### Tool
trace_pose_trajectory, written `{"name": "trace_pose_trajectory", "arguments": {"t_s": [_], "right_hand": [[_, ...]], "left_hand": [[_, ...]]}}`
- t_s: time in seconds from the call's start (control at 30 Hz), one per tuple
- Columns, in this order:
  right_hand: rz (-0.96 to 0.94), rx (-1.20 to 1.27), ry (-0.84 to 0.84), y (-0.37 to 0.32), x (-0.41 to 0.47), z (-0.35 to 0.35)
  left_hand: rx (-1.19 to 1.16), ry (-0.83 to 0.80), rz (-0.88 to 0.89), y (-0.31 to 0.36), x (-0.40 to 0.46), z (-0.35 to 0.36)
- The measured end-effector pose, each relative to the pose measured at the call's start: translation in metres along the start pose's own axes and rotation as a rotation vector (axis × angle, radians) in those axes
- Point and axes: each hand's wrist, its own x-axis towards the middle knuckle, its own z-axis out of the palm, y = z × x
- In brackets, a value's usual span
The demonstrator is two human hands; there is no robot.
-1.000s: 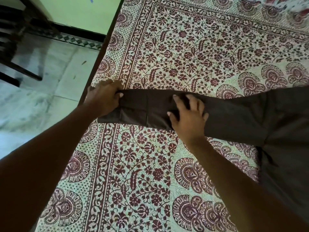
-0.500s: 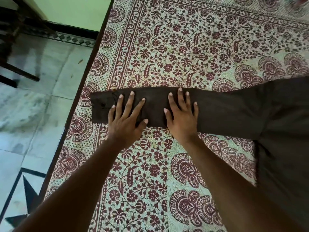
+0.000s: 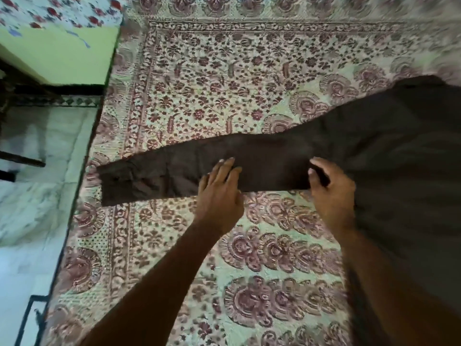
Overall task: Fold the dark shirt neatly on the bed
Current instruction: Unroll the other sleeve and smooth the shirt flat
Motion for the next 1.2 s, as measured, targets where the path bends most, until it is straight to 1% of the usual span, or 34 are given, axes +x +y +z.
{"name": "trace_pose_trajectory", "arguments": {"t_s": [0.1, 0.2, 0.3, 0.4, 0.47, 0.57, 0.63, 0.73, 0.83, 0.9, 1.07, 1.17, 1.2], "right_hand": [[-0.019, -0.112, 0.108, 0.043, -0.01, -0.047], [-0.05, -0.277, 0.174, 0.085, -0.015, -0.092], [-0.012, -0.441, 0.122, 0.125, -0.015, -0.124], [0.03, -0.612, 0.002, 0.154, -0.016, -0.139], [0.008, -0.681, -0.062, 0.164, -0.022, -0.139], [-0.025, -0.702, -0.065, 0.172, -0.027, -0.137], [-0.007, -0.699, -0.069, 0.175, -0.025, -0.138], [-0.014, -0.687, -0.078, 0.177, -0.026, -0.137], [-0.037, -0.677, -0.08, 0.18, -0.026, -0.138], [-0.03, -0.68, -0.072, 0.18, -0.025, -0.138], [-0.016, -0.674, -0.081, 0.18, -0.025, -0.138], [-0.015, -0.67, -0.071, 0.181, -0.025, -0.137], [-0.023, -0.667, -0.062, 0.182, -0.025, -0.136]], "left_hand": [[-0.013, -0.08, 0.118, 0.064, 0.014, 0.03], [-0.056, -0.1, 0.163, 0.13, 0.031, 0.056], [-0.132, -0.097, 0.096, 0.186, 0.058, 0.076], [-0.097, -0.048, 0.022, 0.218, 0.093, 0.089], [-0.089, 0.046, -0.03, 0.227, 0.12, 0.091], [-0.006, 0.155, -0.151, 0.232, 0.16, 0.088], [0.072, 0.17, -0.261, 0.232, 0.184, 0.087], [0.066, 0.149, -0.374, 0.225, 0.21, 0.086], [0.078, 0.138, -0.384, 0.221, 0.225, 0.085], [0.092, 0.173, -0.388, 0.22, 0.233, 0.084], [0.255, 0.248, -0.383, 0.221, 0.237, 0.083], [0.252, 0.303, -0.402, 0.236, 0.226, 0.086], [0.253, 0.342, -0.375, 0.244, 0.221, 0.089]]}}
